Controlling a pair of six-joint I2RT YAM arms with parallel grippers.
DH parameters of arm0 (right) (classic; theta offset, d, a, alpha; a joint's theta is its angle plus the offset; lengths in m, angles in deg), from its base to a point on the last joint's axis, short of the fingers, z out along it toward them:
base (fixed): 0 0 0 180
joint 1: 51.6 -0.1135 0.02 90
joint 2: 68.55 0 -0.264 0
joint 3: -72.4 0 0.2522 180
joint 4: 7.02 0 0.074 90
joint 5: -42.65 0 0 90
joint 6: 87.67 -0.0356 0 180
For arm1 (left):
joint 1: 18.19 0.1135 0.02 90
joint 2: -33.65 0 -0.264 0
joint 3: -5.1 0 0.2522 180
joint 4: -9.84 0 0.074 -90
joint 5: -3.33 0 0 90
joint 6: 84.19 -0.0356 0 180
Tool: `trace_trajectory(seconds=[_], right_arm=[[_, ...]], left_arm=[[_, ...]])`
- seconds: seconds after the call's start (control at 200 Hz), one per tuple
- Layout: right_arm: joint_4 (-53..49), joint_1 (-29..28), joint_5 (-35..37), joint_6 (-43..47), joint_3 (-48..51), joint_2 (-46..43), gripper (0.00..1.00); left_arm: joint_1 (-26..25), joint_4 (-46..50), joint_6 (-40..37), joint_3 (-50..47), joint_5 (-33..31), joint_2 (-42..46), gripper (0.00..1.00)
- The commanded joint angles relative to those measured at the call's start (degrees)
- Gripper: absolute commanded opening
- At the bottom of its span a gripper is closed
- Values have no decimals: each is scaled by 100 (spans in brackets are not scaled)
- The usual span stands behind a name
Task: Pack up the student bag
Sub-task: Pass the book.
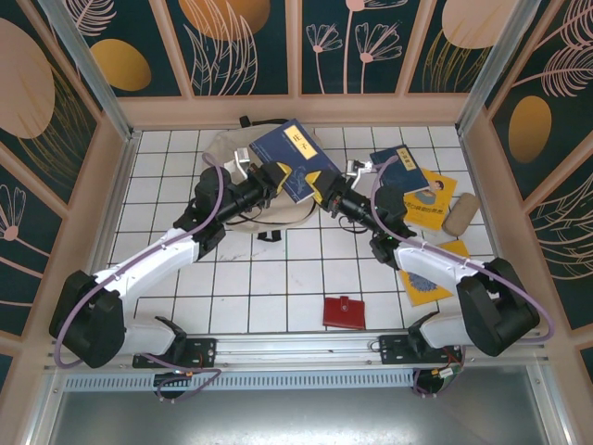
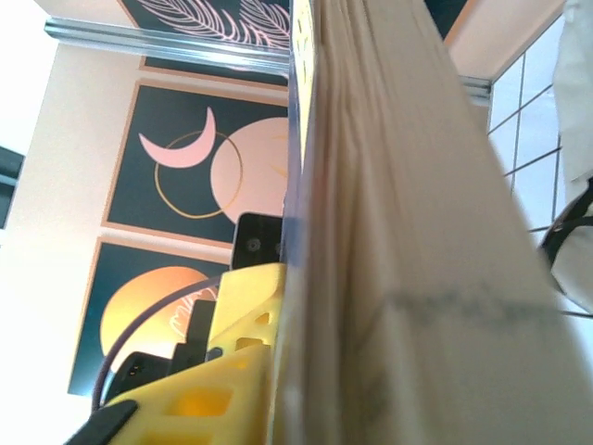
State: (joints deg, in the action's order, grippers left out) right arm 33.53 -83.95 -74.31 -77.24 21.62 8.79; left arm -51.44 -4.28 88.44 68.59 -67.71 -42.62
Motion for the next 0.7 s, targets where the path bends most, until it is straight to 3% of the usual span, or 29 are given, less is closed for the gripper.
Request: trace_trajectory(seconds=[0.0, 0.07, 0.155, 0.235, 0.415, 0.551, 0.696], right_arm=[[-210, -54, 212, 347, -218, 40, 14], [-546, -59, 356, 666, -243, -14, 5], [-1205, -42, 631, 1205, -342, -110, 0], [-1900, -35, 1006, 1700, -423, -199, 0], [-3082, 69, 1668, 2389, -517, -351, 0], [-3759, 72, 1862, 2817, -483, -531, 0], [-4012, 353, 1967, 2927, -183, -899, 0]], left_arm=[[42, -190, -72, -55, -6, 125, 1], [90, 352, -550, 107, 28, 91, 16], [133, 1413, -1444, 411, -281, 16, 57], [145, 2563, -2312, 749, -953, -99, 72], [153, 3706, -4045, 912, -2105, -235, 89], [154, 4382, -5036, 1289, -2261, -665, 93], [152, 4809, -5742, 1869, -1858, -1438, 90]])
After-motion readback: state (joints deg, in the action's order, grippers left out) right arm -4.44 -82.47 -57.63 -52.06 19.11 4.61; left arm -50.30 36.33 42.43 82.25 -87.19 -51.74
